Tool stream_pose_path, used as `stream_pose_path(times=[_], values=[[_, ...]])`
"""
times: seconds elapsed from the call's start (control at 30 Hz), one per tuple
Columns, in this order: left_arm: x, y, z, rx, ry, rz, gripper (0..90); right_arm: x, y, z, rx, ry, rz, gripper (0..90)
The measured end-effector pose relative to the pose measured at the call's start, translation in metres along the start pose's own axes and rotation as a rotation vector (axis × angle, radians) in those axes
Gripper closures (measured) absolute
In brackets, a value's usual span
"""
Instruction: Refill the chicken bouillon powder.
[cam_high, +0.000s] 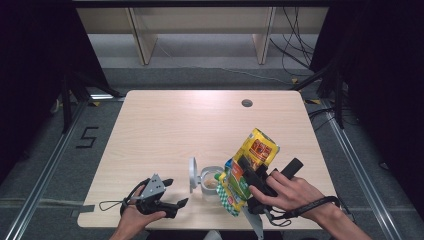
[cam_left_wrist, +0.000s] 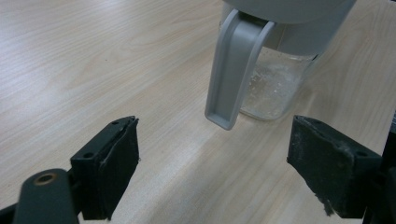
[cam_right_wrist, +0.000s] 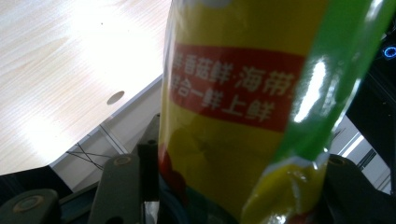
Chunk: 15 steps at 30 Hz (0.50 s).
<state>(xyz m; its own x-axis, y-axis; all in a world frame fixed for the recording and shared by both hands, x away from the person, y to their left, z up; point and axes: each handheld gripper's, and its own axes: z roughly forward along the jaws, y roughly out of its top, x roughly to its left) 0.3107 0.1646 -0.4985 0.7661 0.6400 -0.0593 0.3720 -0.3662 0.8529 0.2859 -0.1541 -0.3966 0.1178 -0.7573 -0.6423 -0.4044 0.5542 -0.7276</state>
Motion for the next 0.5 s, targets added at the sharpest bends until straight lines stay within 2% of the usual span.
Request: stream_pose_path(times=[0.1, 0.13, 0.23, 0.37, 0.4, 0.43, 0.5], values=[[-0.0001, 0.0000, -0.0001, 0.000, 0.000, -0.002, 16.0, 0.0002, 0.0000, -0.0001, 0.000, 0.000, 0.001, 48.9], [-0.0015, -0.0005, 0.0002, 0.000, 0.000, -0.024, 16.0, 0.0004, -0.0002, -0.0003, -0.001, 0.001, 0.007, 48.9], [-0.0023, -0.0004, 0.0006, -0.007, -0.001, -0.032, 16.0, 0.0003, -0.0007, -0.0005, 0.000, 0.001, 0.002, 48.9], [-0.0022, -0.0003, 0.0006, -0.006, -0.002, -0.029, 16.0, 0.0006, -0.0011, -0.0008, -0.002, 0.006, 0.002, 48.9], [-0.0010, 0.0002, 0.0000, -0.003, -0.003, -0.005, 16.0, 0.0008, -0.0012, -0.0009, -0.002, 0.005, 0.002, 48.9], [-0.0006, 0.0004, 0.0000, -0.003, -0.004, 0.002, 16.0, 0.0008, -0.0013, -0.0008, -0.002, 0.006, 0.000, 49.0], [-0.0015, 0.0002, 0.0004, -0.001, -0.003, -0.006, 16.0, 0.0010, -0.0013, -0.0005, -0.004, 0.007, 0.000, 49.0]])
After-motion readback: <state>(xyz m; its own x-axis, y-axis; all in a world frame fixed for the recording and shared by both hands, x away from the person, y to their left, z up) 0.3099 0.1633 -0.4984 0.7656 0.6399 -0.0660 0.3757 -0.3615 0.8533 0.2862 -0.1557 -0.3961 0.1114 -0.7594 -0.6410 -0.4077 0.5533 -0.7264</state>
